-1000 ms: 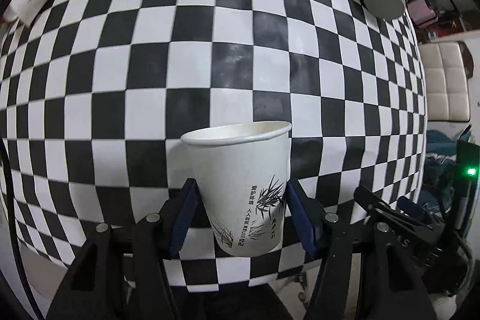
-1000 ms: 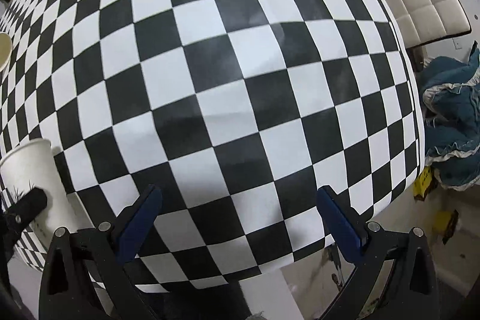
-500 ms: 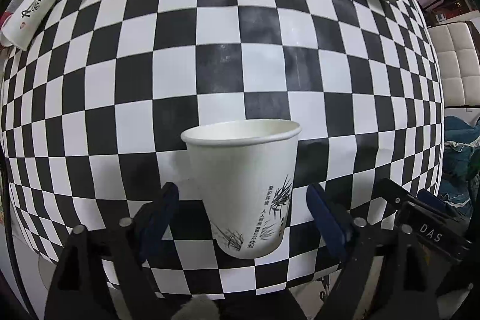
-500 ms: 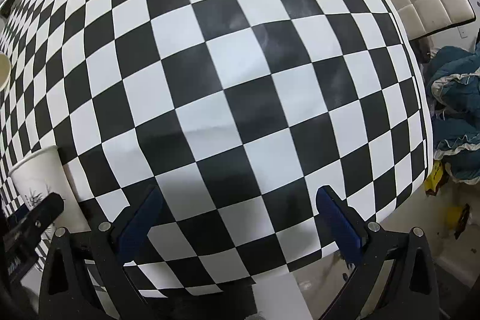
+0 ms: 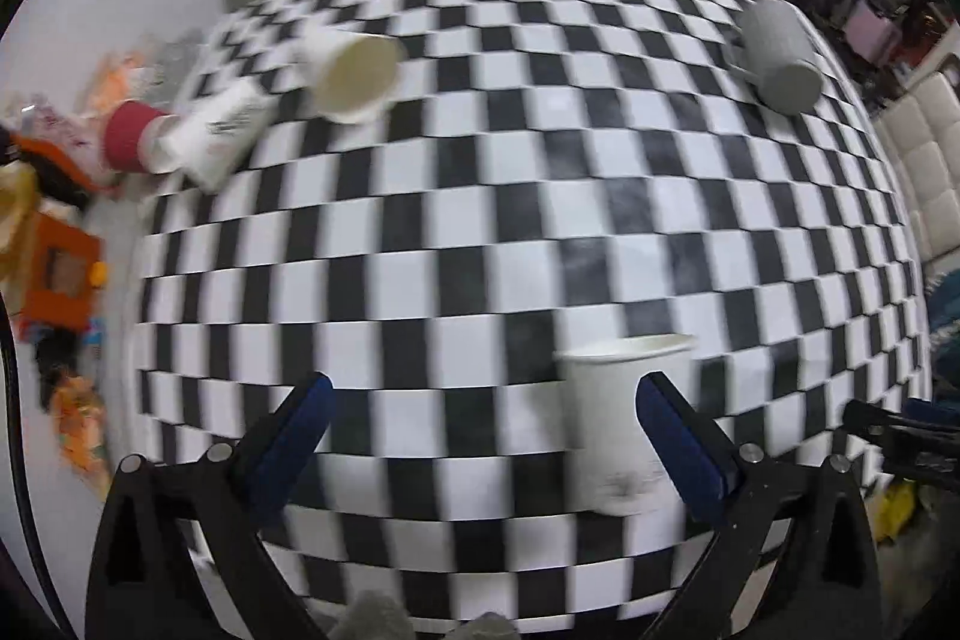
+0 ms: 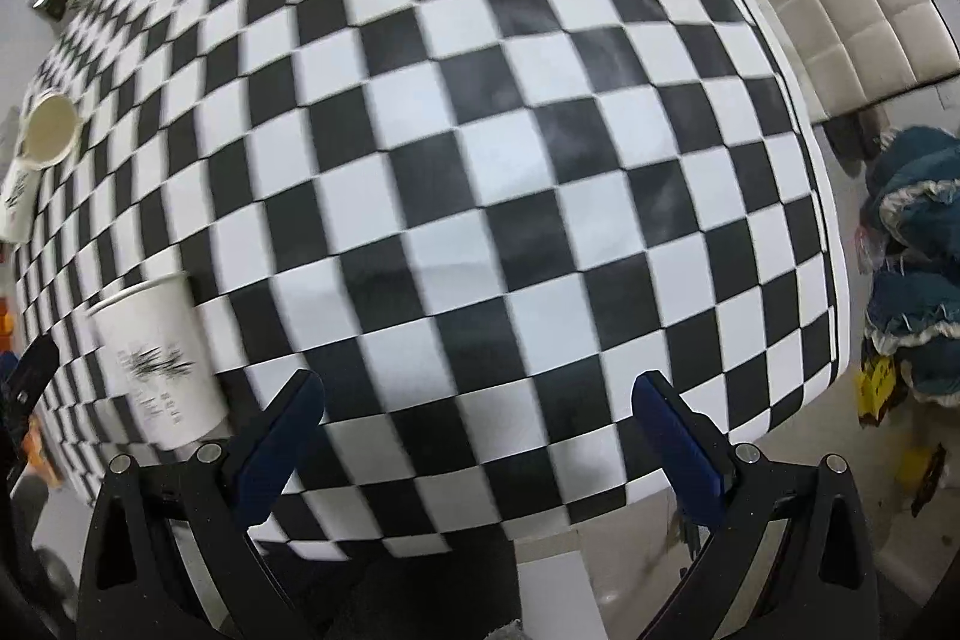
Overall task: Flip cup upright
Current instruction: 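Close the right gripper on the cup while the left gripper opens and releases it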
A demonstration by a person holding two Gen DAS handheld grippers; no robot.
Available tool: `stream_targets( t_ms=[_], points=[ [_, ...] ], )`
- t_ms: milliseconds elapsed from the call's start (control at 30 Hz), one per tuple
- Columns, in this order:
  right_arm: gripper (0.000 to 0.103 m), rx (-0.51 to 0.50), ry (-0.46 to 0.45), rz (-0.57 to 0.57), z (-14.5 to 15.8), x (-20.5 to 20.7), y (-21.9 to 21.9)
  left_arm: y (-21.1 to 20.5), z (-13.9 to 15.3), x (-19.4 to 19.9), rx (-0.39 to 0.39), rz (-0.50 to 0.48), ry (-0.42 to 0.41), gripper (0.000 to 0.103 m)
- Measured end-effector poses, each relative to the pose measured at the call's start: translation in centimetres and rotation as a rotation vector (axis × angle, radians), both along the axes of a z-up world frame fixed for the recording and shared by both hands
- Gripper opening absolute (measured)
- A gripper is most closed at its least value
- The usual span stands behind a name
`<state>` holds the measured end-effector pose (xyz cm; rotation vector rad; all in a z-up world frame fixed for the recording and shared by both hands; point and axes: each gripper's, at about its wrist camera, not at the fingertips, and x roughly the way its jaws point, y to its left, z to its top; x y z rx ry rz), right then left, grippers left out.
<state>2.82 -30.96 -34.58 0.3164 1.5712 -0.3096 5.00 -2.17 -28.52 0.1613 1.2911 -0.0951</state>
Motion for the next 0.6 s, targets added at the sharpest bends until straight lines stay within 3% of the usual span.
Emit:
stream_targets(
  t_ms=[200, 300, 500, 600],
  points=[
    [0.103, 0.105, -0.028, 0.101, 1.4, 2.5, 5.2, 4.9, -2.1, -0.7, 0.07, 0.072, 0.025, 0.103],
    [0.103, 0.146, -0.015, 0.162, 1.8, 4.2, 9.0, 7.8, -4.4, -1.2, 0.069, 0.133, 0.097, 0.103],
    [0.103, 0.157, 0.027, 0.258, 0.5, 6.7, 14.1, 10.3, -8.1, -1.6, 0.075, 0.192, 0.153, 0.103],
    [0.097, 0.149, 0.058, 0.293, -1.2, 7.7, 15.7, 11.5, -9.2, -2.1, 0.077, 0.207, 0.173, 0.103]
  ],
)
